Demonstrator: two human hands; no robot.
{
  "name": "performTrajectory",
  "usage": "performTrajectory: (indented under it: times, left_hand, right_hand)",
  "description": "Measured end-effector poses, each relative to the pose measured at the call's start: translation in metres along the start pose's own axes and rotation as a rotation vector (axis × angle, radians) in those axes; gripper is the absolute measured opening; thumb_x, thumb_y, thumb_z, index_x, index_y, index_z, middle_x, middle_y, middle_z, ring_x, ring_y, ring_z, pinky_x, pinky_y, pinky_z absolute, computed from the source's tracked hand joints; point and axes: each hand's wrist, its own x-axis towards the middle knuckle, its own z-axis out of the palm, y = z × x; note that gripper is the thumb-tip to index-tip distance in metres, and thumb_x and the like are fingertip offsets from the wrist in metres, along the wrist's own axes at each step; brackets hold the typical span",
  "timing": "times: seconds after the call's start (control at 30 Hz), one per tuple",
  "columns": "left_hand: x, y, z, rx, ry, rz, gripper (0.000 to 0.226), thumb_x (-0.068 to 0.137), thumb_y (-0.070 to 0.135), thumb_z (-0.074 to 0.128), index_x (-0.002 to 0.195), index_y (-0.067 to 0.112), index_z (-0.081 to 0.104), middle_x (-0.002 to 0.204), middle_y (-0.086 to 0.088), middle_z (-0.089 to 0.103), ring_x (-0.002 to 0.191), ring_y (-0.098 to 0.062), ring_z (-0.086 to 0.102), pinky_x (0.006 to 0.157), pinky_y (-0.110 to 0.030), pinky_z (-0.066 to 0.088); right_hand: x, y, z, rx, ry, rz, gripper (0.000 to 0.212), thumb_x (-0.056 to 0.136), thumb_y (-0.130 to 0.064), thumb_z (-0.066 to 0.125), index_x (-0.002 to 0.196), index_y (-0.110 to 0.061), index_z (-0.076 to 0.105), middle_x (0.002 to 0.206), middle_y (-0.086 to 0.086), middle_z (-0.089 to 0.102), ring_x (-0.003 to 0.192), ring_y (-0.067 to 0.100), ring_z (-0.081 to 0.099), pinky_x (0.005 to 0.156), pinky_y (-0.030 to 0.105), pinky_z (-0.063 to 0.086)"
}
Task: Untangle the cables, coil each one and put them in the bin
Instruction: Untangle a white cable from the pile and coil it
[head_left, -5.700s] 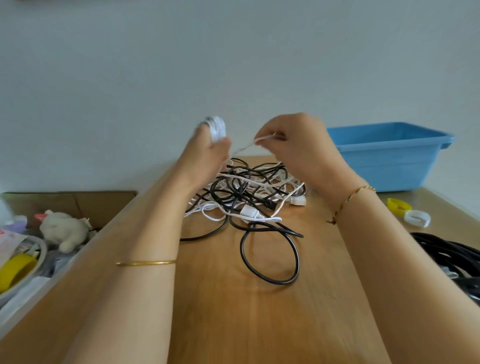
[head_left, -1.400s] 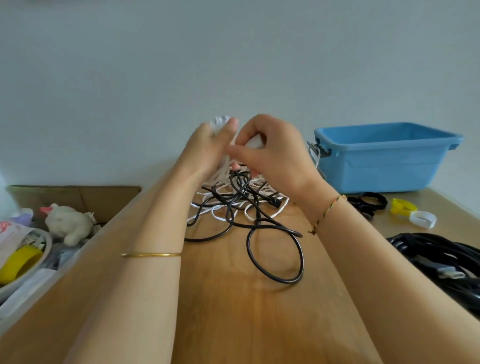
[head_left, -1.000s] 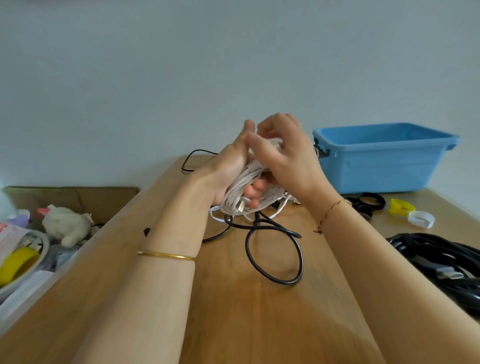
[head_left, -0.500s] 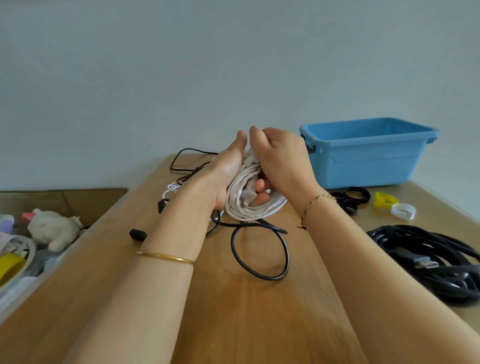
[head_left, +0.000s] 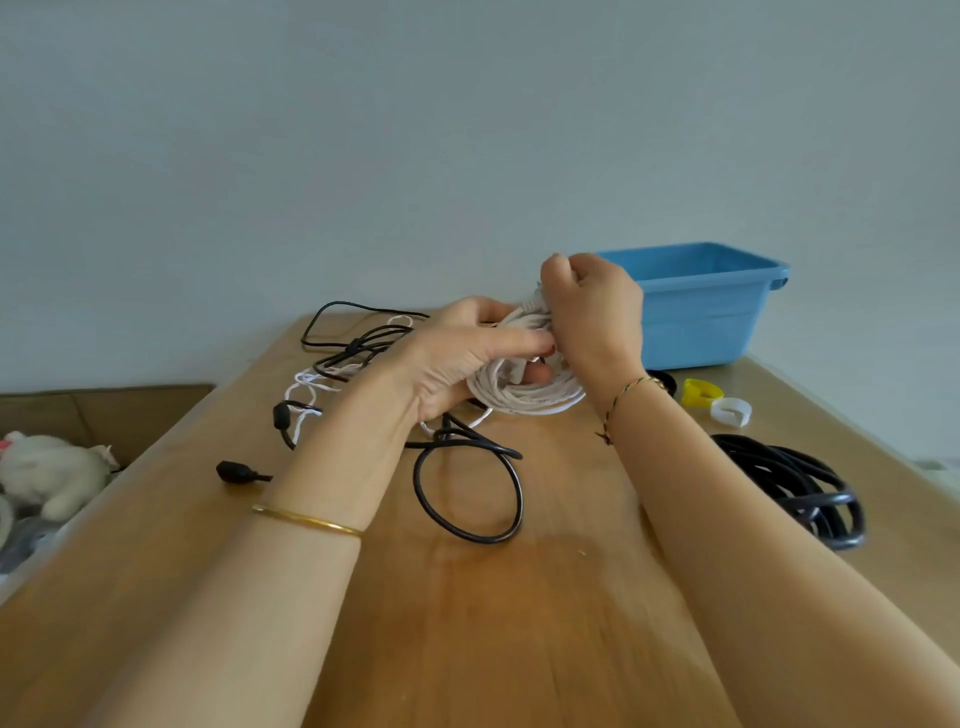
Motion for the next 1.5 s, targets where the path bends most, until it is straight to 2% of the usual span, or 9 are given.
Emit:
performTrajectory:
  times: [0.23, 0.4, 0.6, 0.73, 0.9, 1.0, 1.17, 1.37, 1.5]
  left_hand:
    - [0.013, -0.011, 0.037, 0.214, 0.219, 0.034, 0.025, 0.082, 0.0, 0.06, 0.106, 0.004, 0.058, 0.081, -0.012, 0.066, 0.059, -0.018, 0.061, 0.054, -0.024, 0.052]
    - [0.021, -0.027, 0.048, 0.282, 0.317, 0.213, 0.03, 0.087, 0.031, 0.068, 0.099, 0.008, 0.053, 0.065, 0.002, 0.067, 0.054, -0.013, 0.057, 0.062, -0.032, 0.049]
    - [0.029, -0.029, 0.053, 0.353, 0.294, 0.292, 0.019, 0.098, 0.02, 0.052, 0.083, 0.013, 0.042, 0.067, -0.003, 0.061, 0.041, -0.008, 0.047, 0.049, -0.024, 0.043]
    - [0.038, -0.028, 0.05, 0.336, 0.305, 0.269, 0.016, 0.099, 0.016, 0.05, 0.087, 0.01, 0.041, 0.068, -0.007, 0.06, 0.04, -0.011, 0.044, 0.042, -0.02, 0.037]
    - [0.049, -0.025, 0.045, 0.323, 0.369, 0.244, 0.026, 0.099, 0.018, 0.05, 0.076, 0.016, 0.037, 0.07, -0.007, 0.061, 0.043, -0.013, 0.044, 0.048, -0.025, 0.039]
    - [0.051, -0.025, 0.043, 0.31, 0.379, 0.227, 0.027, 0.099, 0.018, 0.05, 0.075, 0.017, 0.037, 0.07, -0.007, 0.06, 0.041, -0.012, 0.042, 0.045, -0.022, 0.038]
    - [0.051, -0.027, 0.038, 0.309, 0.374, 0.229, 0.024, 0.099, 0.017, 0.05, 0.078, 0.015, 0.038, 0.071, -0.008, 0.061, 0.04, -0.011, 0.043, 0.04, -0.018, 0.036]
    - [0.05, -0.028, 0.036, 0.314, 0.356, 0.216, 0.019, 0.099, 0.019, 0.049, 0.083, 0.012, 0.04, 0.075, -0.01, 0.062, 0.041, -0.011, 0.043, 0.04, -0.019, 0.037]
    - [0.047, -0.028, 0.034, 0.304, 0.372, 0.217, 0.021, 0.099, 0.019, 0.05, 0.081, 0.014, 0.04, 0.075, -0.009, 0.063, 0.042, -0.01, 0.044, 0.042, -0.02, 0.039]
  right_hand:
    - [-0.007, 0.029, -0.016, 0.058, 0.087, 0.149, 0.042, 0.087, -0.018, 0.045, 0.051, -0.015, 0.024, 0.051, -0.001, 0.024, 0.05, 0.014, 0.02, 0.046, 0.029, 0.018]
    - [0.001, 0.037, -0.021, 0.073, 0.082, 0.172, 0.036, 0.085, -0.021, 0.044, 0.054, -0.014, 0.029, 0.054, 0.001, 0.032, 0.055, 0.018, 0.03, 0.052, 0.031, 0.025]
    - [0.02, 0.039, -0.027, 0.018, -0.131, 0.232, 0.032, 0.09, -0.025, 0.039, 0.06, -0.012, 0.039, 0.061, 0.003, 0.043, 0.06, 0.021, 0.044, 0.054, 0.029, 0.033]
    - [0.047, 0.052, -0.044, 0.044, -0.31, 0.315, 0.037, 0.099, -0.032, 0.035, 0.096, -0.002, 0.057, 0.099, 0.017, 0.061, 0.09, 0.025, 0.058, 0.083, 0.037, 0.048]
    - [0.063, 0.082, -0.06, -0.442, -0.479, 0.381, 0.024, 0.091, -0.005, 0.054, 0.114, -0.002, 0.061, 0.111, 0.016, 0.064, 0.094, 0.025, 0.065, 0.063, 0.027, 0.05]
    - [0.063, 0.099, -0.052, -0.639, -0.54, 0.277, 0.019, 0.087, 0.002, 0.051, 0.101, 0.002, 0.064, 0.095, 0.019, 0.064, 0.069, 0.026, 0.055, 0.055, 0.026, 0.044]
    - [0.057, 0.113, -0.045, -0.78, -0.472, 0.187, 0.018, 0.087, -0.002, 0.051, 0.071, -0.008, 0.049, 0.08, 0.008, 0.051, 0.077, 0.03, 0.052, 0.066, 0.03, 0.041]
    - [0.058, 0.128, -0.043, -0.956, -0.511, 0.085, 0.008, 0.091, -0.009, 0.054, 0.083, -0.009, 0.054, 0.085, 0.008, 0.05, 0.079, 0.029, 0.051, 0.068, 0.03, 0.04]
    - [0.061, 0.131, -0.048, -0.919, -0.486, 0.063, 0.024, 0.085, -0.001, 0.052, 0.063, -0.005, 0.046, 0.069, 0.008, 0.046, 0.073, 0.03, 0.048, 0.059, 0.028, 0.038]
